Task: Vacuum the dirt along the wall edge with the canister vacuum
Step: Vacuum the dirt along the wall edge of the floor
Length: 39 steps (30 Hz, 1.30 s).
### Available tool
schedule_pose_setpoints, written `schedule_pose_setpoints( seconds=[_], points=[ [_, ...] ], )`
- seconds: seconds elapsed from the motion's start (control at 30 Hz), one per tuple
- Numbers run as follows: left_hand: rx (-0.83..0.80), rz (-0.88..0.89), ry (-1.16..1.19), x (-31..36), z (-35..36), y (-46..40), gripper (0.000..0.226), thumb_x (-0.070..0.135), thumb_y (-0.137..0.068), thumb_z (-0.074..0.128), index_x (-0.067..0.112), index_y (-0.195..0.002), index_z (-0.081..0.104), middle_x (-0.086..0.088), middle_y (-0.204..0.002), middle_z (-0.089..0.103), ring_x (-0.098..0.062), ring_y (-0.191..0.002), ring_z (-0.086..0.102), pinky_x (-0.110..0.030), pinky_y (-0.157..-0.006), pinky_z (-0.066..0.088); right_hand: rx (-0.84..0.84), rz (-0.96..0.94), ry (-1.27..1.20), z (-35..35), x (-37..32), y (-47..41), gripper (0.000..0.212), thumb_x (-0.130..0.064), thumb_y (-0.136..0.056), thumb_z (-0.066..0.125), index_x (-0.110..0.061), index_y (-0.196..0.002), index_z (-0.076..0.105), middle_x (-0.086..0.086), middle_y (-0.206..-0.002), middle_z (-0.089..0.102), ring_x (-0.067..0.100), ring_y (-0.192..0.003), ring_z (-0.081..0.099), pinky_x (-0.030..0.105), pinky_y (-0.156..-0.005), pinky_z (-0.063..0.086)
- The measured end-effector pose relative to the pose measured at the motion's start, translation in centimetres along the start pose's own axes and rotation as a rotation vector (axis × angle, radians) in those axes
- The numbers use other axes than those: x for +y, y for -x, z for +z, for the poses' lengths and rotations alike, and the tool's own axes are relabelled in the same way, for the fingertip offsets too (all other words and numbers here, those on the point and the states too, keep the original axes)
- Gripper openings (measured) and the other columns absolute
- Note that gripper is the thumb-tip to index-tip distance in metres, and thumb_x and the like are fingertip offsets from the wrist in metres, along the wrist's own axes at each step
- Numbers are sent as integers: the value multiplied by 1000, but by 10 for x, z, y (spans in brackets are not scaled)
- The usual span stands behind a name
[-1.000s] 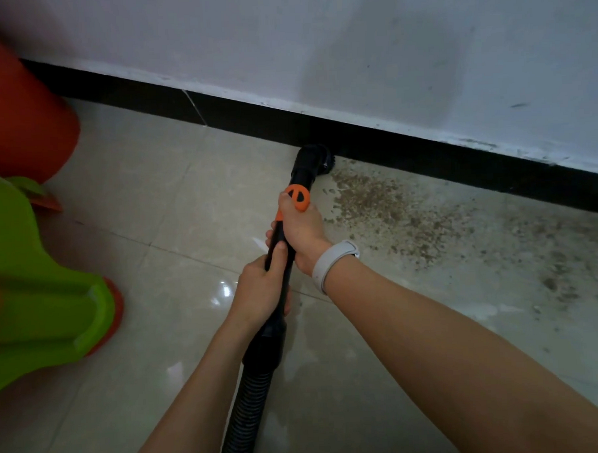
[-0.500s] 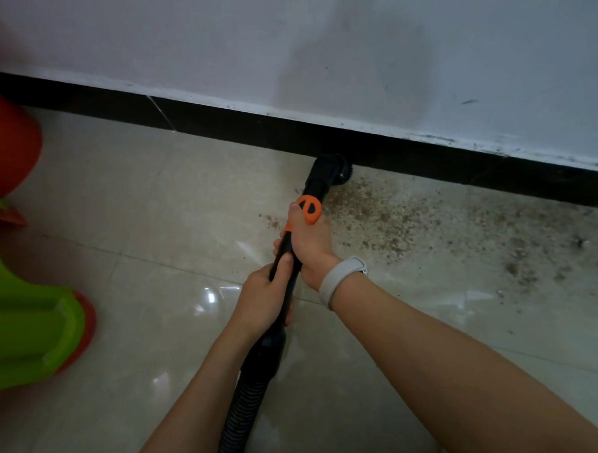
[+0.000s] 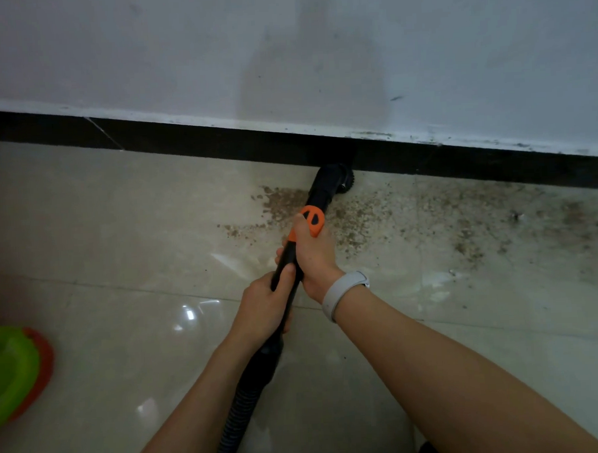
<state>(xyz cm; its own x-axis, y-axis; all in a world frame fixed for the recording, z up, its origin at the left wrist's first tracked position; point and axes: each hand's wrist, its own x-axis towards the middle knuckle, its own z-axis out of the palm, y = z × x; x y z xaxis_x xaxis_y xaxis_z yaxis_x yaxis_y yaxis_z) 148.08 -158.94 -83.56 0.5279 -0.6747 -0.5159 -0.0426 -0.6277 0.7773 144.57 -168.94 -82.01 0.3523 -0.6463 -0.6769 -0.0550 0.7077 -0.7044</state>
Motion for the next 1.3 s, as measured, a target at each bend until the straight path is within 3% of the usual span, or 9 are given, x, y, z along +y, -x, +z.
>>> schedule_pose_setpoints(
  seconds=[0.17,0.4,0.57,0.73,0.87,1.3],
  points=[
    [-71,22,-21,11,24,-3,48,49,-94,40,7,-77,57,-4,-46,55,-17,-37,53,-23,-42,42,53,-15,-43,-30,-11,1,14,-24,-98,47,-11,-96,47,8,-64,50,18,-46,52,28,-46,50],
    [-121,75,-96,31,53,-10,49,51,-93,39,11,-69,54,-7,-51,57,-14,-35,53,-17,-38,39,132,-53,-83,-63,-27,-3,19,-24,-98,46,-12,-83,48,7,-62,48,19,-47,50,28,-47,49],
    [-166,66,-89,45,71,-11,47,49,-94,41,12,-67,51,-6,-48,56,-17,-36,54,-19,-39,41,183,-78,-88,-82,-36,-5,22,-22,-98,46,-12,-78,47,10,-64,47,21,-51,49,36,-57,49],
    [-158,74,-86,49,72,-5,46,48,-95,41,12,-68,52,-4,-47,56,-14,-35,53,-16,-37,39,172,-78,-135,-85,-37,-2,18,-22,-98,46,-13,-82,46,9,-64,46,20,-49,49,33,-51,48],
    [-93,74,-71,42,48,5,46,48,-95,41,11,-71,54,-6,-51,59,-12,-35,53,-15,-36,38,107,-70,-138,-61,-30,5,13,-25,-97,48,-14,-89,46,7,-66,48,17,-47,50,28,-47,49],
    [320,-137,126,-33,-64,55,59,46,-97,35,-2,-72,58,-8,-43,57,-19,-37,55,-19,-37,41,-255,80,148,92,37,41,25,-22,-95,48,-15,-71,45,7,-58,47,19,-43,48,28,-46,45]
  ],
)
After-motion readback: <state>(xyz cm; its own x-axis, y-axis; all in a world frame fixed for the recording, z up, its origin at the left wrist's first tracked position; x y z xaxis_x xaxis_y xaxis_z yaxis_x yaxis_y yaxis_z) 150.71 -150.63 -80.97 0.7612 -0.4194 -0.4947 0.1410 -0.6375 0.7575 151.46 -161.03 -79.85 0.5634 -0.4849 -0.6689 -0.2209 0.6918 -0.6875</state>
